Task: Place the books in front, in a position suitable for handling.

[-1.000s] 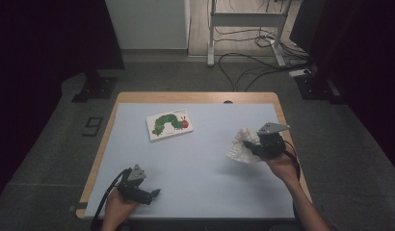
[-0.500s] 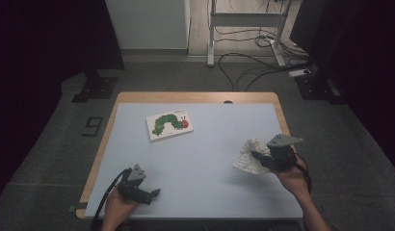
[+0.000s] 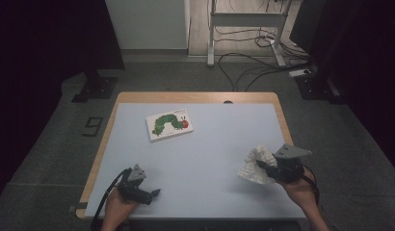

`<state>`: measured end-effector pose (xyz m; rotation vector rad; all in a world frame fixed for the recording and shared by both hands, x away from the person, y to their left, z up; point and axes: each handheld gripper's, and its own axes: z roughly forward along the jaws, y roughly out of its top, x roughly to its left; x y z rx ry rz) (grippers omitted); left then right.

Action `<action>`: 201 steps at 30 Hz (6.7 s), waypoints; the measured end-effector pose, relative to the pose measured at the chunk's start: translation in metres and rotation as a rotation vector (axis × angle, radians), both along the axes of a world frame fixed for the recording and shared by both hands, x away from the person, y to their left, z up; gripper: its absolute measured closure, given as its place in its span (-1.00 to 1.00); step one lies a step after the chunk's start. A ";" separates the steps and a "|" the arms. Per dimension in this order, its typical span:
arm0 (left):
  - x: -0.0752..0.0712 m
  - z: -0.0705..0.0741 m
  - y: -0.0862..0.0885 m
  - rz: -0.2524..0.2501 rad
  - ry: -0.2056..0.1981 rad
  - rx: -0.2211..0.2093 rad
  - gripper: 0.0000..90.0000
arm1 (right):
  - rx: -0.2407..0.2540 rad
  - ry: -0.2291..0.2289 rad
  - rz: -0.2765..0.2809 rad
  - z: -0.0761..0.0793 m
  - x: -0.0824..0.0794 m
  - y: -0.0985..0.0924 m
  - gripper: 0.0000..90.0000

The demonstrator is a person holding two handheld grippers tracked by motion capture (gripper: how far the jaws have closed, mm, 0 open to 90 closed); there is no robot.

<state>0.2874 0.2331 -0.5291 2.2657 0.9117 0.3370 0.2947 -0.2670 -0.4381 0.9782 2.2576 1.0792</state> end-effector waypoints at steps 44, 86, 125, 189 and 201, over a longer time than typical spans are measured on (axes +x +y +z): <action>0.000 0.000 0.000 0.000 0.000 0.000 -0.99 | -0.030 0.107 -0.008 -0.073 -0.003 -0.002 -0.52; 0.002 0.001 -0.003 0.011 0.007 0.002 -1.00 | 0.026 0.054 0.061 -0.020 0.018 0.045 -0.93; 0.067 0.057 0.007 0.049 -0.041 0.008 -1.00 | 0.035 0.069 0.182 -0.022 0.057 0.114 -0.95; 0.158 0.025 -0.005 0.031 0.035 0.041 -1.00 | 0.007 0.131 0.229 -0.081 0.195 0.232 -0.99; 0.162 0.011 -0.007 0.050 0.040 0.035 -1.00 | 0.010 0.164 0.224 -0.092 0.209 0.238 -0.99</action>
